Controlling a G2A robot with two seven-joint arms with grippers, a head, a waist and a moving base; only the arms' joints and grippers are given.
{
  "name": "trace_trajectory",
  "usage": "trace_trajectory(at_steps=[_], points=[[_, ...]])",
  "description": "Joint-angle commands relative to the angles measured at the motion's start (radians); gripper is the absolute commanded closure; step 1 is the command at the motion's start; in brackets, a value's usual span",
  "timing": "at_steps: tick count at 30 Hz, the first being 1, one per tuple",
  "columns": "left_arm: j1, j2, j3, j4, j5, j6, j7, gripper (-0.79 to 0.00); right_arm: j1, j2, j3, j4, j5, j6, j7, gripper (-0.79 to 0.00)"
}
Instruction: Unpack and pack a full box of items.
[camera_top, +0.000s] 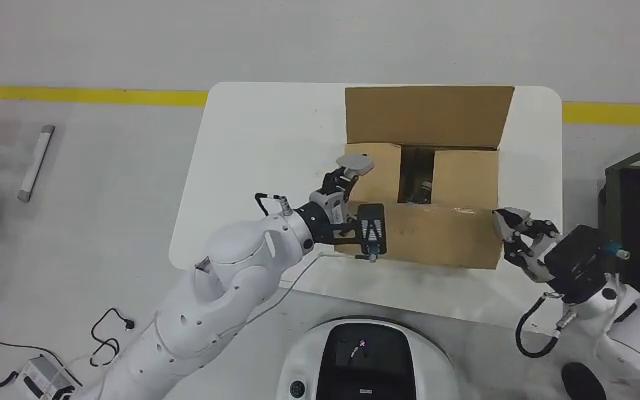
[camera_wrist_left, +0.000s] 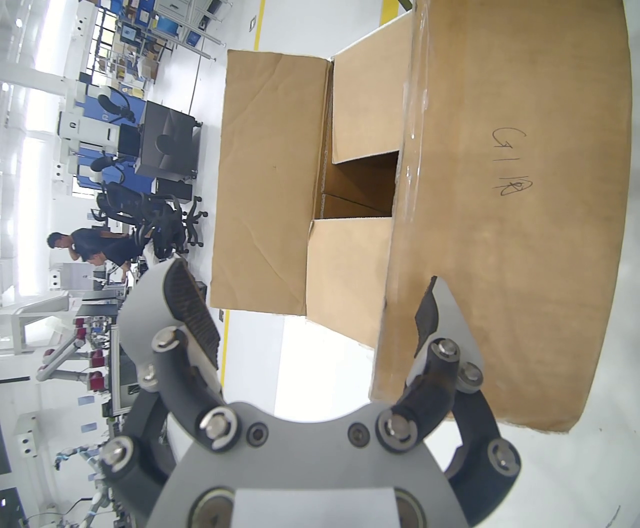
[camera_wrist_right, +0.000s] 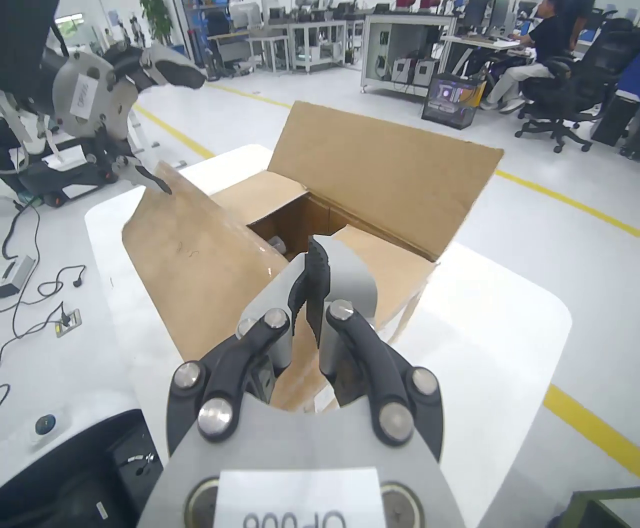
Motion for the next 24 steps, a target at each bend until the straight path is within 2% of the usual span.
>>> trace_trajectory(at_steps=[1, 6, 15, 24], points=[[0.014, 0.003, -0.017, -0.023, -0.005, -0.005, 0.003, -0.785, 0.016, 0.0, -0.031, 0.015, -0.019, 0.018, 0.012, 0.0], [0.073, 0.018, -0.088, -0.13, 0.004, -0.059, -0.027, -0.785, 0.068, 0.003, -0.101, 0.048, -0.091, 0.056, 0.058, 0.0], [0.255, 0.048, -0.281, -0.321, -0.072, -0.14, -0.065, -0.785, 0.111, 0.008, -0.16, 0.065, -0.109, 0.071, 0.139, 0.0], [0.255, 0.048, -0.281, -0.321, -0.072, -0.14, -0.065, -0.785, 0.122, 0.012, -0.185, 0.069, -0.103, 0.08, 0.179, 0.0]])
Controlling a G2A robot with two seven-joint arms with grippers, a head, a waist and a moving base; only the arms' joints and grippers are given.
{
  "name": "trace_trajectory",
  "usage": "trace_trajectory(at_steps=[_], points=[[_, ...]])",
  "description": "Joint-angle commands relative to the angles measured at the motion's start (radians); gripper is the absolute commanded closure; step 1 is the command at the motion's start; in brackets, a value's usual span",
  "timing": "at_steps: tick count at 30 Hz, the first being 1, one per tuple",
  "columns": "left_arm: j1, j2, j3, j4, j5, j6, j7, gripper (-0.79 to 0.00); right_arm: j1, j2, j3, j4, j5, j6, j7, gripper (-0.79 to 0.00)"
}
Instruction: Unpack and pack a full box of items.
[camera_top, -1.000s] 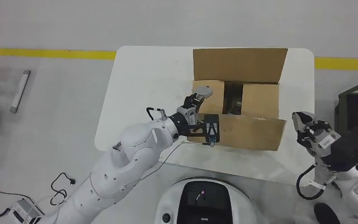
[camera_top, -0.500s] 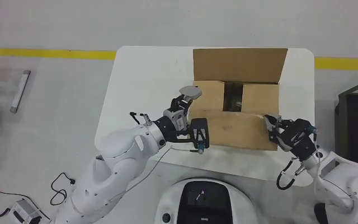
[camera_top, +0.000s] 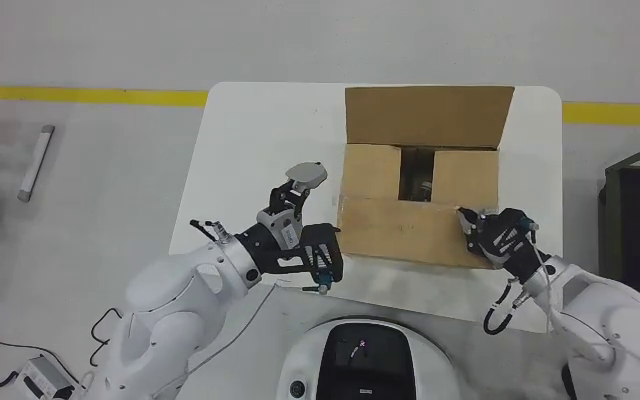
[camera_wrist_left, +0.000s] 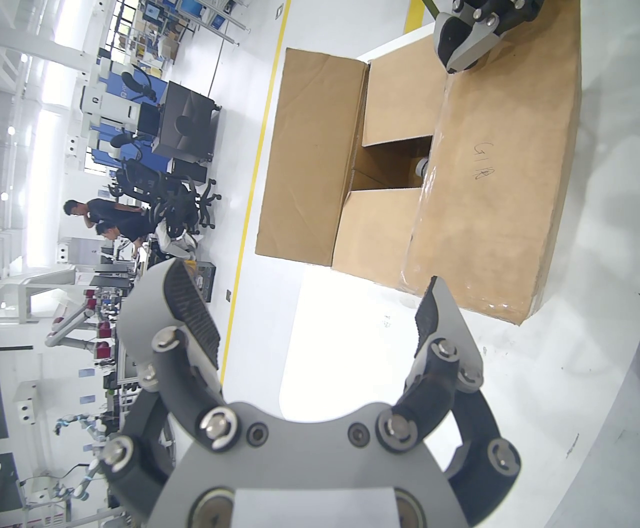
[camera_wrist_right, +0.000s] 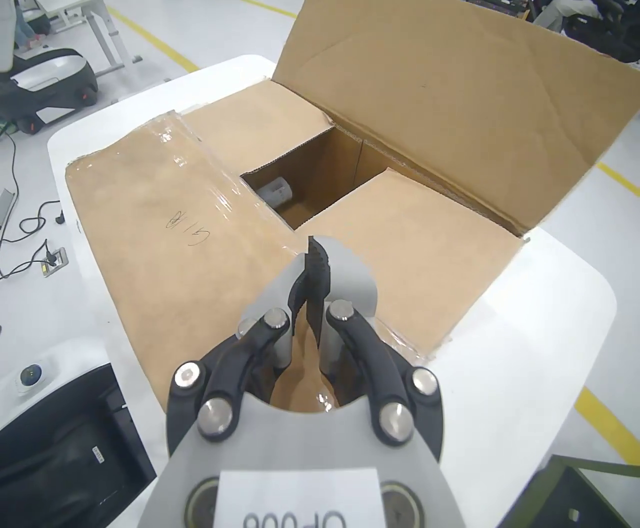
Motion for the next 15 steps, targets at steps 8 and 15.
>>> trace_trajectory(at_steps=[8, 15], points=[[0.0, 0.0, 0.0, 0.0, 0.0, 0.0, 0.0, -0.785, 0.005, 0.001, 0.042, -0.034, 0.068, 0.068, -0.027, 0.0], [0.0, 0.0, 0.0, 0.0, 0.0, 0.0, 0.0, -0.785, 0.001, 0.0, 0.084, -0.066, 0.092, 0.115, -0.09, 0.0]])
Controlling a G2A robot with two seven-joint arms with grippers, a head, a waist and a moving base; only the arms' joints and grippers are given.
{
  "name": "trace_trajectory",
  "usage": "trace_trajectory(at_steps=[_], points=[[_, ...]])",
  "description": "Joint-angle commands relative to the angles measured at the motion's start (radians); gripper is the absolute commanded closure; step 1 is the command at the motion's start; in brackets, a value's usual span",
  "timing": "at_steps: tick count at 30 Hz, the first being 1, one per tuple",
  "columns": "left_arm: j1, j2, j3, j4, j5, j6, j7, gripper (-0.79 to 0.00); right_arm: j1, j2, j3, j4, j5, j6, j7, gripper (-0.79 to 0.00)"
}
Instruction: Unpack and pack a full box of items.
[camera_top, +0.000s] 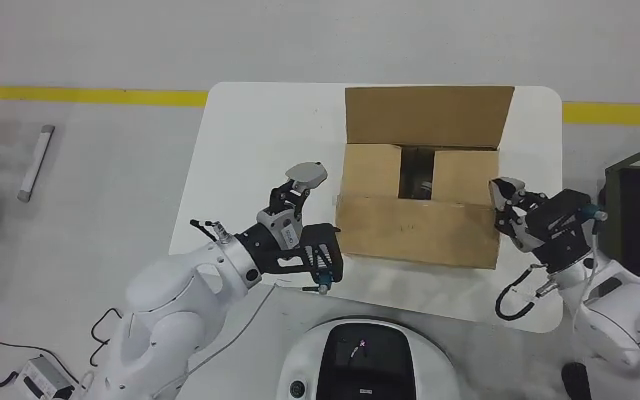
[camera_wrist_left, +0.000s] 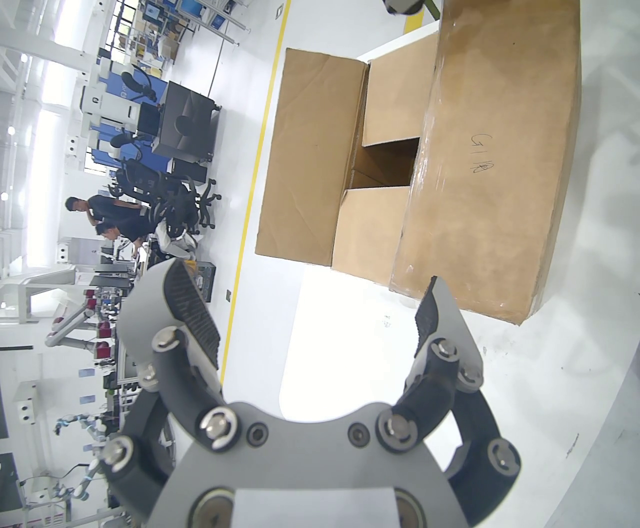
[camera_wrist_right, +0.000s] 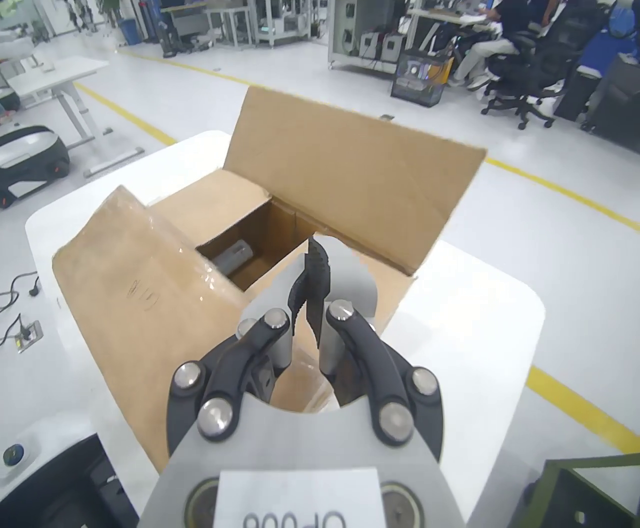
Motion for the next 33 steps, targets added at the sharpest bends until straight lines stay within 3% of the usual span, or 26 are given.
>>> trace_trajectory(at_steps=[1, 3, 9, 15, 25, 33], points=[[0.0, 0.0, 0.0, 0.0, 0.0, 0.0, 0.0, -0.785, 0.0, 0.0, -0.001, 0.001, -0.001, -0.001, 0.003, 0.0], [0.003, 0.0, -0.001, 0.001, -0.003, 0.005, 0.001, -0.785, 0.0, 0.0, -0.001, 0.001, -0.001, -0.001, 0.003, 0.0], [0.032, -0.01, -0.035, 0.024, -0.113, 0.154, 0.007, -0.785, 0.005, 0.0, -0.002, 0.008, 0.001, 0.029, 0.015, 0.0], [0.036, -0.021, -0.063, 0.049, -0.236, 0.272, -0.026, -0.785, 0.102, 0.002, -0.01, 0.051, 0.025, 0.127, 0.115, 0.0], [0.033, -0.022, -0.07, 0.053, -0.259, 0.279, -0.046, -0.785, 0.333, 0.019, -0.015, 0.246, -0.018, 0.163, 0.225, 0.0], [0.033, -0.022, -0.07, 0.053, -0.259, 0.279, -0.046, -0.785, 0.458, 0.028, -0.045, 0.457, -0.035, 0.12, 0.152, 0.0]])
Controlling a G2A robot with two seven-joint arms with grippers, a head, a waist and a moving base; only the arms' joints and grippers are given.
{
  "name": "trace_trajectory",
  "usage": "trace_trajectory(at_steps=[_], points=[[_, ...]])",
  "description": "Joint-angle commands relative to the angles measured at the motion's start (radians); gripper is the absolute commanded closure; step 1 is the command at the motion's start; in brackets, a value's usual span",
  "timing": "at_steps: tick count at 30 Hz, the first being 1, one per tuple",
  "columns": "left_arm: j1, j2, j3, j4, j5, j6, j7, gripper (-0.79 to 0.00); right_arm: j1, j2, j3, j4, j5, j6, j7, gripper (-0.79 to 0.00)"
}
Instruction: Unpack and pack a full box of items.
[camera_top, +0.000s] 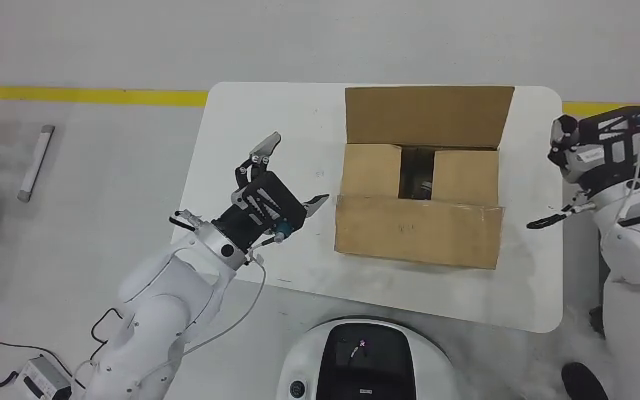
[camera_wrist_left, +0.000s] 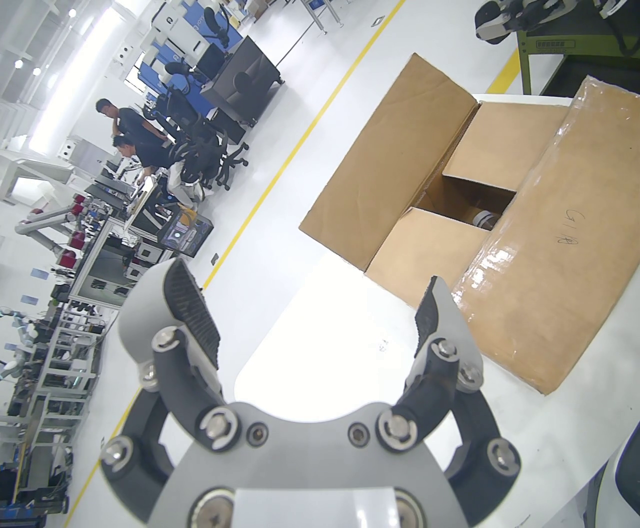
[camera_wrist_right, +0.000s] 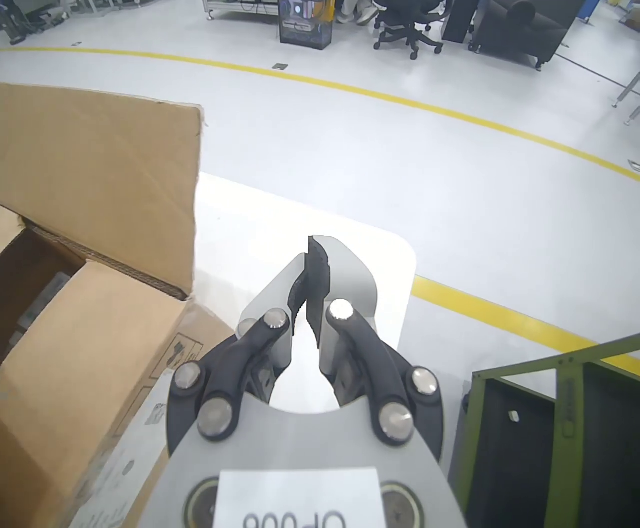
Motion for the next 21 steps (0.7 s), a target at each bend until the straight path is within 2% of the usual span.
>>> trace_trajectory(at_steps=[1, 11, 21], points=[[0.0, 0.0, 0.0, 0.0, 0.0, 0.0, 0.0, -0.785, 0.036, 0.002, -0.016, 0.054, -0.015, -0.022, -0.022, 0.0], [0.0, 0.0, 0.0, 0.0, 0.0, 0.0, 0.0, -0.785, 0.241, 0.004, -0.161, 0.29, -0.064, -0.121, -0.082, 0.0], [0.0, 0.0, 0.0, 0.0, 0.0, 0.0, 0.0, -0.785, 0.335, -0.002, -0.268, 0.336, -0.081, -0.169, -0.126, 0.0]])
